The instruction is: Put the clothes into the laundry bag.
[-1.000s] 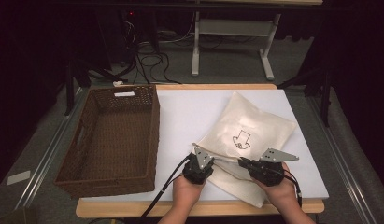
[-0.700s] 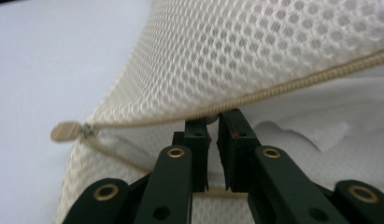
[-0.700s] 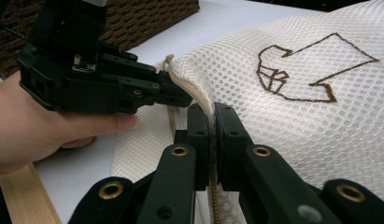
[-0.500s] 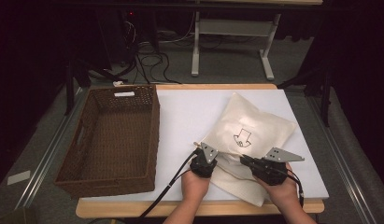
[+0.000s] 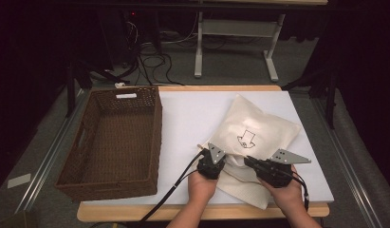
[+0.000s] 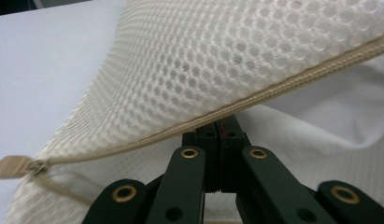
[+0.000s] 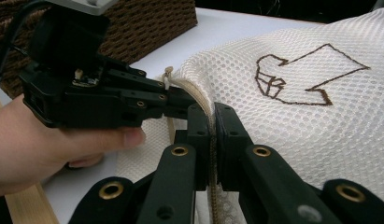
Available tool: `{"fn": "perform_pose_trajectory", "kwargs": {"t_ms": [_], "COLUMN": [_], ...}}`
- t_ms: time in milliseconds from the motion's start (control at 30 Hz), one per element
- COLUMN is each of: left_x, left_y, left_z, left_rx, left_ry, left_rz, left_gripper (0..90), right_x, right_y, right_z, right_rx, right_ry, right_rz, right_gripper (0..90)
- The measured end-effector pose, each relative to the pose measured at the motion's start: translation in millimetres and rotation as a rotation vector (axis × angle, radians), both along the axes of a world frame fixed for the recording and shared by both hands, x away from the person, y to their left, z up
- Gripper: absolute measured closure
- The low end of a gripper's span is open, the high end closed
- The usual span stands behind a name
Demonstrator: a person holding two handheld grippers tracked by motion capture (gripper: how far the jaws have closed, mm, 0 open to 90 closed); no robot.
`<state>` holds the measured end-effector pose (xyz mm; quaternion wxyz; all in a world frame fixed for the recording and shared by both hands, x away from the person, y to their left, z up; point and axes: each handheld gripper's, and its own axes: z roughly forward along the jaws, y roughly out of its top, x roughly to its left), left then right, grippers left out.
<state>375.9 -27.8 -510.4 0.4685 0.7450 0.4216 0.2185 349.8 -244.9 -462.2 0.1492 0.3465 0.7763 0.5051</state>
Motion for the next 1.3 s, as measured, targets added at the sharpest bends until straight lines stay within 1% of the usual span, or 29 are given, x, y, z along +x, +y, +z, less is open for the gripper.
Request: {"fn": "perform_pose_trajectory", "kwargs": {"t_ms": [100,200,233,300,333,400,467,500,600,667,733,767,833,900,1000,1067,1100,1133,1167,1200,1267,1300], "left_x": [1.8,2.6,1.8,0.2,-1.3,-4.4,-8.5,-11.0,-17.4,-19.4,-18.3,-17.4,-16.7,-18.9,-24.8,-28.1,-29.8,-31.9,-34.7,-37.5,-41.1,-42.3], "left_y": [-3.8,-2.1,-0.1,6.2,9.6,16.5,22.8,26.1,33.7,37.3,37.0,35.7,32.8,33.2,39.8,45.5,47.0,47.5,45.6,42.6,33.2,26.9], "left_z": [-0.2,-1.9,-2.4,-2.9,-3.0,-2.8,-2.8,-2.8,-3.4,-3.8,-5.1,-5.9,-6.4,-5.4,-0.3,3.0,3.9,4.4,4.0,3.0,0.2,-1.2], "left_rx": [-0.005,0.007,0.011,0.008,0.007,0.016,0.015,0.022,0.035,0.044,0.045,0.038,0.034,0.025,0.04,0.04,0.031,0.032,0.034,0.027,-0.016,-0.022], "left_ry": [0.008,0.019,0.019,0.034,0.032,0.03,0.04,0.045,0.043,0.044,0.047,0.052,0.053,0.054,0.036,0.035,0.039,0.041,0.029,0.022,0.023,0.018], "left_rz": [-0.004,0.002,0.007,0.01,0.012,0.011,0.001,-0.008,-0.011,-0.014,-0.016,-0.015,-0.013,-0.019,-0.025,-0.019,-0.022,-0.038,-0.049,-0.063,-0.098,-0.109], "left_gripper": [89.0,83.7,81.4,75.9,74.4,73.5,72.6,72.0,71.8,73.4,75.5,76.4,76.9,76.7,76.3,76.1,75.8,74.2,71.3,67.7,56.4,52.7], "right_x": [1.6,1.5,1.1,0.9,1.1,1.3,0.8,0.9,-0.5,-0.4,-1.2,-1.4,-1.7,-1.7,-1.0,-1.0,-0.8,-0.5,-0.9,-0.9,-1.0,-1.1], "right_y": [-0.3,0.6,1.0,1.2,1.1,1.3,2.3,2.8,4.8,6.5,8.6,9.2,9.5,8.1,6.8,6.9,7.0,7.0,7.1,7.2,7.3,7.1], "right_z": [0.2,-0.7,-1.0,-1.4,-1.6,-2.1,-2.8,-3.5,-5.4,-7.4,-9.0,-9.2,-8.7,-7.7,-8.6,-9.4,-9.3,-9.1,-8.7,-8.4,-7.5,-6.9], "right_rx": [0.005,0.002,0.0,-0.004,-0.006,-0.01,-0.016,-0.023,-0.043,-0.059,-0.068,-0.077,-0.075,-0.061,-0.062,-0.063,-0.061,-0.061,-0.061,-0.061,-0.057,-0.054], "right_ry": [-0.002,0.004,0.006,0.004,0.002,0.005,0.013,0.006,0.015,0.023,0.033,0.028,0.022,0.024,0.029,0.037,0.035,0.029,0.028,0.025,0.026,0.029], "right_rz": [0.003,0.004,0.002,0.005,0.008,0.011,0.011,0.016,0.02,0.031,0.037,0.041,0.039,0.034,0.043,0.043,0.042,0.044,0.041,0.041,0.037,0.034], "right_gripper": [86.9,86.9,86.9,86.9,86.9,86.9,86.9,86.9,86.8,86.8,86.6,86.5,86.3,86.3,86.3,86.3,86.3,86.3,86.3,86.3,86.3,86.3]}}
